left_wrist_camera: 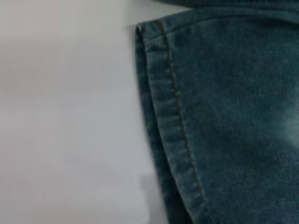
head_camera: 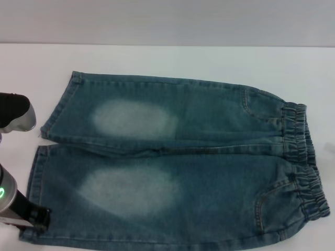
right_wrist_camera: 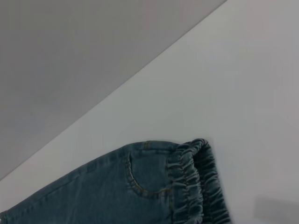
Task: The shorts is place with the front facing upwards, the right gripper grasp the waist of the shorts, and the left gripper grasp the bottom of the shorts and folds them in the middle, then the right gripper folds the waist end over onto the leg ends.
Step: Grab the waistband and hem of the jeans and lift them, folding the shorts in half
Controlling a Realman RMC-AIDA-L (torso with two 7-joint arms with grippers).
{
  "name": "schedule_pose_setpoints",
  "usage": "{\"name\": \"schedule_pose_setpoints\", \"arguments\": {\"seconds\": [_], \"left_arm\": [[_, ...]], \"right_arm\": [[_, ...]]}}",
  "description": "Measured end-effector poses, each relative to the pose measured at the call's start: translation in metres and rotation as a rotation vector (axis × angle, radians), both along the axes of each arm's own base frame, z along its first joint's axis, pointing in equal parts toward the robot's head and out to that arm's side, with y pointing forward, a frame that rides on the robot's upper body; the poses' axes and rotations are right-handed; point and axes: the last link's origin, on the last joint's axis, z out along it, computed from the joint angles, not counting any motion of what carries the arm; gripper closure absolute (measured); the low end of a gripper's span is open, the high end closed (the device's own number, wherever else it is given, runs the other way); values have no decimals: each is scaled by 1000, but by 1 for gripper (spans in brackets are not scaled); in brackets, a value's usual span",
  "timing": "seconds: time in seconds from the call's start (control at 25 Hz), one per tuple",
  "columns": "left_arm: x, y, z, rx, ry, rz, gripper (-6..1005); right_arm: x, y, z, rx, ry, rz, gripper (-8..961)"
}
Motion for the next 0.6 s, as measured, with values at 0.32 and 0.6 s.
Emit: {"name": "schedule_pose_setpoints", "arguments": {"seconds": [0.32, 0.6], "left_arm": [[7, 3, 3, 2, 0, -20, 717], [14, 8, 3, -4, 3, -38, 947]], "right_arm": [[0, 0, 2, 2, 3, -3, 167], [-2, -7, -1, -56, 13, -17, 167]]}}
